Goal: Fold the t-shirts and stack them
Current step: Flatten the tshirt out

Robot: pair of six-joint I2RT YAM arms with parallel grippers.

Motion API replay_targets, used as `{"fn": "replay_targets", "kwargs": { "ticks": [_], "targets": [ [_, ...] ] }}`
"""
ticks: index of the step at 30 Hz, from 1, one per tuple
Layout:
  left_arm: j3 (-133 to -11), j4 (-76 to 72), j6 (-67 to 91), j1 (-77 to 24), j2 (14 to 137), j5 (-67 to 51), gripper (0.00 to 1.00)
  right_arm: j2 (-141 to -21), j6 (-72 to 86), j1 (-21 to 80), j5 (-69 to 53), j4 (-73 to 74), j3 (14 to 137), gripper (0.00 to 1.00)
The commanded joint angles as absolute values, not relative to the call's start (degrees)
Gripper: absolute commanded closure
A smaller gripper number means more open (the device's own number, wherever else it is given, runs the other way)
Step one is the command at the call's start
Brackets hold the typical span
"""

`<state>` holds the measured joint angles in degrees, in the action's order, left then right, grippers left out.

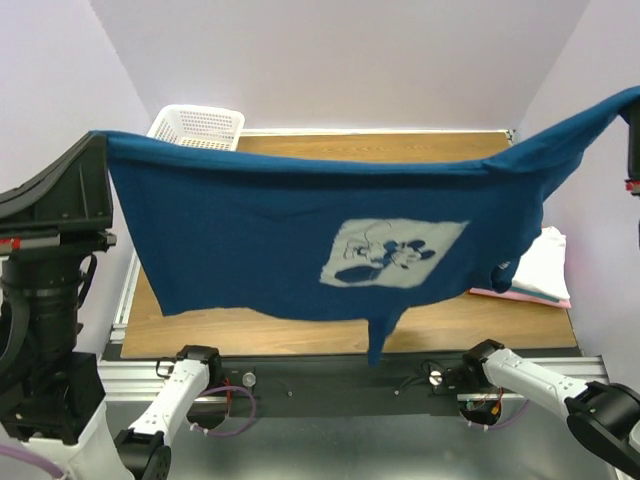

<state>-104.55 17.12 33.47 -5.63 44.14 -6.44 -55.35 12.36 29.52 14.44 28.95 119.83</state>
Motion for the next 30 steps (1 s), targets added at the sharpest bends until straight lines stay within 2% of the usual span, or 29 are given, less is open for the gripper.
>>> {"fn": "replay_targets", "kwargs": {
  "ticks": [1, 8, 12, 17, 24, 30],
  "targets": [
    [-105.38, 18.81, 33.84, -5.27, 43.07, -8.18, 1.0, -54.49, 11.16, 29.27, 10.99, 29.53, 120.85, 0.99],
    [-99.77, 18.72, 34.19, -5.27, 45.0, -5.89, 1.0, -56.95, 9.67, 29.18, 13.09, 29.53, 118.22, 0.99],
    [-92.74, 18.11, 34.63, -5.27, 47.89, -1.59, 1.0, -59.75, 8.88, 29.18, 19.31, 29.36, 114.36, 0.99],
    [-77.54, 12.76, 35.95, -5.27, 51.23, 5.27, 1.0, -64.77, 8.18, 29.18, 29.68, 27.69, 104.69, 0.99],
    [-61.37, 1.86, 36.56, -5.19, 64.74, 4.4, 1.0, -74.17, 8.17, 29.09, 34.01, 21.19, 90.8, 0.99],
    [-62.04, -4.13, 36.21, -5.19, 79.42, 0.7, 1.0, -84.1, 10.55, 25.67, 30.86, 18.02, 87.54, 0.99]
  ]
}}
